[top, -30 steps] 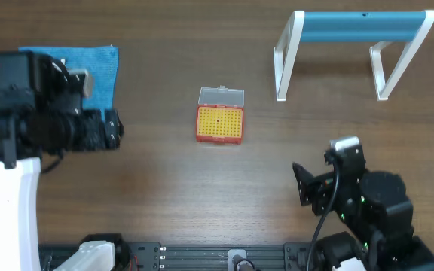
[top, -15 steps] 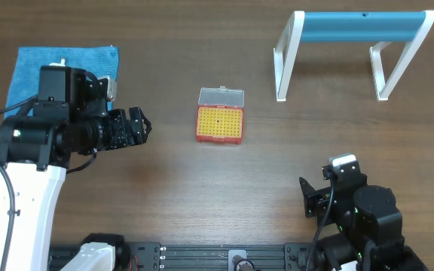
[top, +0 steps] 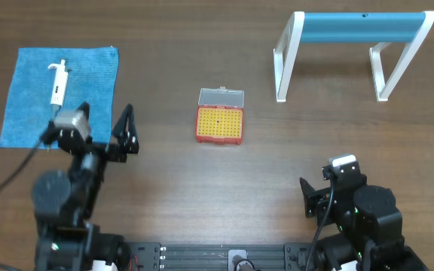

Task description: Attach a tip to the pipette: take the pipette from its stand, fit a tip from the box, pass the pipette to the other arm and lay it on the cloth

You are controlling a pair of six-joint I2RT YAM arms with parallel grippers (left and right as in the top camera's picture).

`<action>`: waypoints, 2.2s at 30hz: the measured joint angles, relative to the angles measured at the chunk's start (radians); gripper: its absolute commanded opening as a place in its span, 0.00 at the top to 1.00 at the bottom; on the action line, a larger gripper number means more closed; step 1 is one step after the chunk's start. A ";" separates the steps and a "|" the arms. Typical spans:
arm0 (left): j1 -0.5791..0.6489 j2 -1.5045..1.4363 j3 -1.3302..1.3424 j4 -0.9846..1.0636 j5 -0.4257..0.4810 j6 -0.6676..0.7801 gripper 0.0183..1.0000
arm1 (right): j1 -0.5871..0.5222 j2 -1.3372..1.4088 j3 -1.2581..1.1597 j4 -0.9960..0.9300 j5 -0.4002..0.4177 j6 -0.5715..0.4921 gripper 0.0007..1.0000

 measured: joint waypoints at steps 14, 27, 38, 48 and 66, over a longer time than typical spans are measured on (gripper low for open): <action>0.041 -0.447 -0.487 0.015 -0.145 0.000 0.05 | 0.000 -0.003 -0.001 -0.002 0.002 0.000 0.21; 0.040 -0.447 -0.487 0.015 -0.145 -0.001 0.05 | -0.042 -0.008 -0.001 -0.013 0.002 0.000 0.21; 0.039 -0.449 -0.486 0.014 -0.145 0.000 0.05 | -0.352 -0.349 -0.700 1.063 -0.035 -0.016 0.21; 0.040 -0.449 -0.486 0.013 -0.145 -0.001 0.05 | -0.351 -0.352 -0.717 0.983 -0.051 -0.021 0.21; 0.039 -0.449 -0.486 0.014 -0.145 0.000 0.05 | -0.351 -0.352 -0.717 0.983 -0.051 -0.022 0.21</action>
